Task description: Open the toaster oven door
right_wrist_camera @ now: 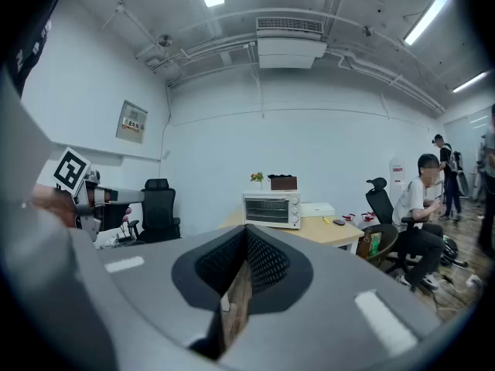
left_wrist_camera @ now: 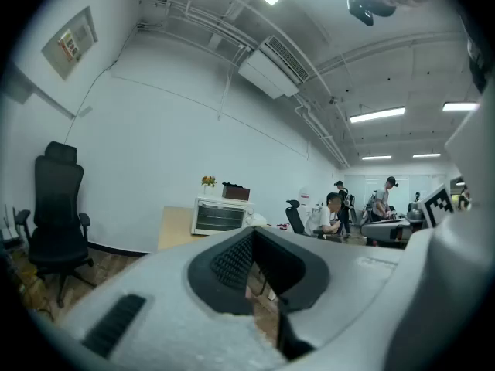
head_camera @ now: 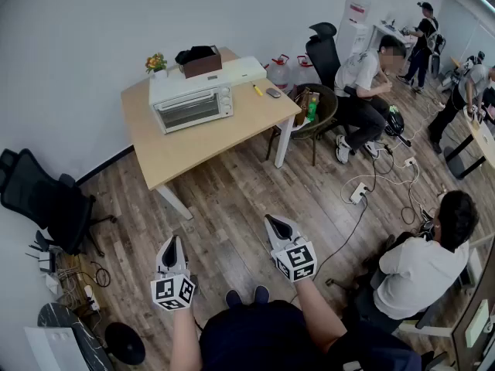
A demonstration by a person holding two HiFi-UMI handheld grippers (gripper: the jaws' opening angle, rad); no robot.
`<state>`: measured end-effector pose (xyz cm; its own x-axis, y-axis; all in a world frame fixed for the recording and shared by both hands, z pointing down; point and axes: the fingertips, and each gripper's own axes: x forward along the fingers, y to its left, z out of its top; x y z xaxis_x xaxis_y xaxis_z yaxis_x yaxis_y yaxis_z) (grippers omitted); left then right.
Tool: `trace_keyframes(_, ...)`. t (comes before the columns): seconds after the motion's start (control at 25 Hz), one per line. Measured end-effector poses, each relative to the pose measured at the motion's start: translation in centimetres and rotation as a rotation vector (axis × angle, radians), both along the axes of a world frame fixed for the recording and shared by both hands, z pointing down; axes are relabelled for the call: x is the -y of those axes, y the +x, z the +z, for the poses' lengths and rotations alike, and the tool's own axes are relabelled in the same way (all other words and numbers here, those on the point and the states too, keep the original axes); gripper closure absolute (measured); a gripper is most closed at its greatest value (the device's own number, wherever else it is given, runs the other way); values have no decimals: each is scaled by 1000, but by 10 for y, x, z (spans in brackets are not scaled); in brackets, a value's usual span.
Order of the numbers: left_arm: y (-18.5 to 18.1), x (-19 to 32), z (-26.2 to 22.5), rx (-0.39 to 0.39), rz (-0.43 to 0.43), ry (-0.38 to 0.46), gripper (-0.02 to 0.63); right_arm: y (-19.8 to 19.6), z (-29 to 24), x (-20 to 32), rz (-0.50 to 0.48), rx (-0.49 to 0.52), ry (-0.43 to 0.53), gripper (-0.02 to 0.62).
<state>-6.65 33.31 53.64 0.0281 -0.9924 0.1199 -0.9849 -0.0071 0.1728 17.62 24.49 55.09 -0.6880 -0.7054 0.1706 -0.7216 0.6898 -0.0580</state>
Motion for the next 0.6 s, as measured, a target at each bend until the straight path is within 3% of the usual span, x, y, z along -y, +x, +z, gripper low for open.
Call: trace_keyframes(0.6, 3, 9, 4, 16, -9, -16, 611, 4, 0, 8, -7, 33, 7, 584)
